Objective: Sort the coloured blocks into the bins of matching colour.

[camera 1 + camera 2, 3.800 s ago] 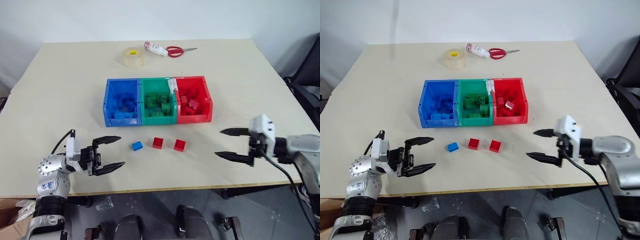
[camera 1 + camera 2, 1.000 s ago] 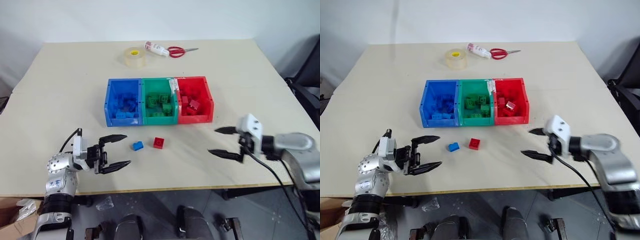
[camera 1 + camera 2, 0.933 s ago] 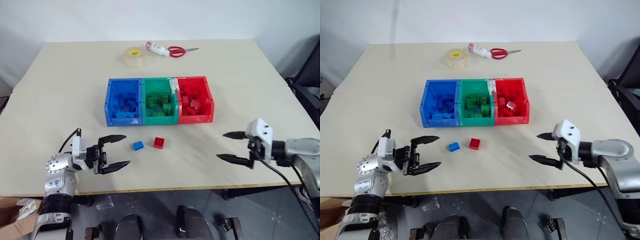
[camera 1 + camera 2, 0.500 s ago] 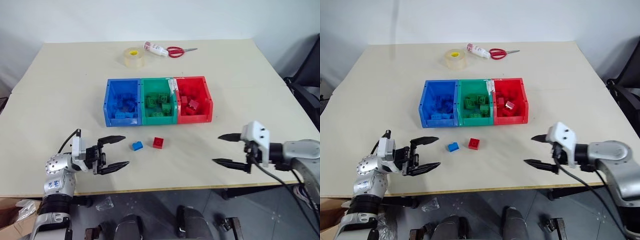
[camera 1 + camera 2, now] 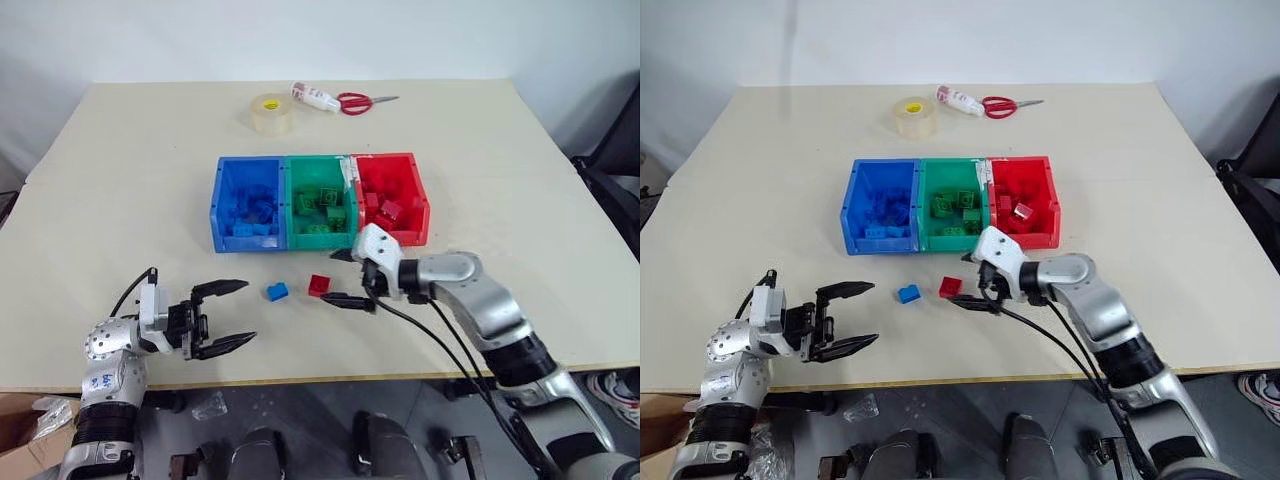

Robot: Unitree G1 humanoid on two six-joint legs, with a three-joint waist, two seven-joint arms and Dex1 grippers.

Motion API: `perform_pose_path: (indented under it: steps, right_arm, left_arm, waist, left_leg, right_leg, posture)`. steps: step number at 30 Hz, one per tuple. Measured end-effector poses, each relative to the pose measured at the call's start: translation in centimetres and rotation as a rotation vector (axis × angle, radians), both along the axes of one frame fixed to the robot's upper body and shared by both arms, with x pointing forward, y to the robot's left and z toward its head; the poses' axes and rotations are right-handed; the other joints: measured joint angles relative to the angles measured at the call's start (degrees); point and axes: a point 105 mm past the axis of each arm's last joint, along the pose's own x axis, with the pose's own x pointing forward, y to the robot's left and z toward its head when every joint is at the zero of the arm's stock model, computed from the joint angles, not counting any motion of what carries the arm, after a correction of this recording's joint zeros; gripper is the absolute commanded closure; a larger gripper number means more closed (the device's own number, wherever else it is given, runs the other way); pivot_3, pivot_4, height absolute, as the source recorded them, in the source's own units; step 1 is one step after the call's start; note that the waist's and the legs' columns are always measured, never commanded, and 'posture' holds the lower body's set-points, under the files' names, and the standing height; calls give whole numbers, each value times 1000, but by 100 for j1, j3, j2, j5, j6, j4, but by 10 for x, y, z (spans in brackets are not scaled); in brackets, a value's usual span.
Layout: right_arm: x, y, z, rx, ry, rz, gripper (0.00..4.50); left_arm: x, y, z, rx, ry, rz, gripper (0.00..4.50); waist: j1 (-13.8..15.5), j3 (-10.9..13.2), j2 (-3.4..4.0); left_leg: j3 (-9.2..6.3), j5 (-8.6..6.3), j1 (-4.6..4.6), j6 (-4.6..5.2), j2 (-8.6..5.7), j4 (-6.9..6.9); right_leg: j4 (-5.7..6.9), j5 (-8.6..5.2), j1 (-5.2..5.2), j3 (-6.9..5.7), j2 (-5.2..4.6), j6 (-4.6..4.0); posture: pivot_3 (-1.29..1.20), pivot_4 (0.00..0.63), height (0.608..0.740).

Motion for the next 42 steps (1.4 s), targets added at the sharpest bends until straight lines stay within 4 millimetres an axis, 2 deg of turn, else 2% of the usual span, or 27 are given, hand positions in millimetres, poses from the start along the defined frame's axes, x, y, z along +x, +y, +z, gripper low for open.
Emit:
perform_pose_path:
  steps: [1, 3, 5, 11, 12, 17, 21, 25, 28, 32, 37, 42]
  right_arm:
    - [2, 2, -4, -10, 6, -3, 18]
    - [2, 4, -13, -34, 23, 3, 400]
    - [0, 6, -19, -42, 46, 23, 962]
    - [-1, 13, -17, -18, 38, 42, 3012]
    - [-1, 13, -17, -13, 38, 41, 3042]
    - [1, 9, -5, 22, 15, 24, 3041]
    - [-3, 1, 20, 85, -28, 19, 3041]
    - [15, -40, 65, 156, -140, -120, 3041]
    - [36, -63, 95, 186, -226, -221, 3041]
    - [70, -82, 110, 192, -275, -348, 1598]
    - [91, -93, 108, 195, -287, -414, 23]
    - [93, -94, 102, 181, -283, -400, 23]
  left_arm:
    - [-1, -1, 1, 1, -5, 2, 0]
    - [-4, -1, 1, 5, -9, 5, 0]
    - [-6, 0, -2, 5, -1, 12, 0]
    - [-7, -1, -1, 6, -4, 19, 0]
    - [-7, -1, -1, 6, -4, 19, 0]
    - [-6, -1, 0, 5, -7, 18, 0]
    - [-2, -3, 5, 4, -24, 11, 0]
    - [2, -1, 3, -2, -12, 13, 0]
    - [7, -4, 2, -6, -5, -3, 0]
    - [15, -11, 6, -6, -17, -24, 0]
    - [20, -15, 4, 0, -18, -31, 0]
    - [22, -15, 3, 2, -18, -29, 0]
  waist:
    - [-4, 0, 0]
    - [-6, 0, 0]
    - [-12, 0, 0]
    - [-10, 0, 0]
    - [-10, 0, 0]
    - [-9, 0, 0]
    - [6, 0, 0]
    - [5, 0, 0]
    - [-21, 0, 0]
    - [-57, 1, 1]
    - [-111, 1, 1]
    - [-150, 2, 2]
  left_leg:
    - [0, 0, 0, 0, 0, 0]
    - [1, 0, 0, 0, 0, -1]
    - [0, 0, 0, 0, 1, -1]
    - [0, 0, 1, -1, 1, -1]
    - [0, 0, 1, -1, 1, -1]
    - [0, 0, 0, -1, 1, -1]
    - [0, 0, -1, 0, 0, -1]
    - [0, 0, -1, 0, 0, -1]
    - [2, 0, 3, -1, 3, -5]
    - [6, 2, 3, -3, 3, -8]
    - [7, 2, 2, -4, 2, -13]
    - [7, 2, 1, -4, 3, -11]
  right_leg:
    - [0, 0, 0, 0, 0, 0]
    - [0, 0, 0, 1, 0, 0]
    - [0, 0, -1, 0, 0, 0]
    - [2, 0, -1, 0, 0, 0]
    - [2, 0, -1, 0, 0, 0]
    - [1, 0, -1, 0, 0, 0]
    - [0, 0, -1, 1, 0, 0]
    - [-3, 0, 0, 1, 0, 1]
    - [-1, -1, -1, 0, 4, -1]
    - [-1, -1, -1, 1, 4, -1]
    - [-6, 0, -2, 1, 4, 0]
    - [-5, 1, -2, 2, 4, 2]
  posture:
    - [0, 150, 740]
    - [0, 150, 740]
    - [0, 150, 740]
    - [0, 150, 740]
    - [0, 150, 740]
    - [0, 150, 740]
    - [0, 150, 740]
    - [0, 150, 740]
    - [0, 150, 740]
    - [0, 150, 740]
    - [0, 150, 740]
    - [0, 150, 740]
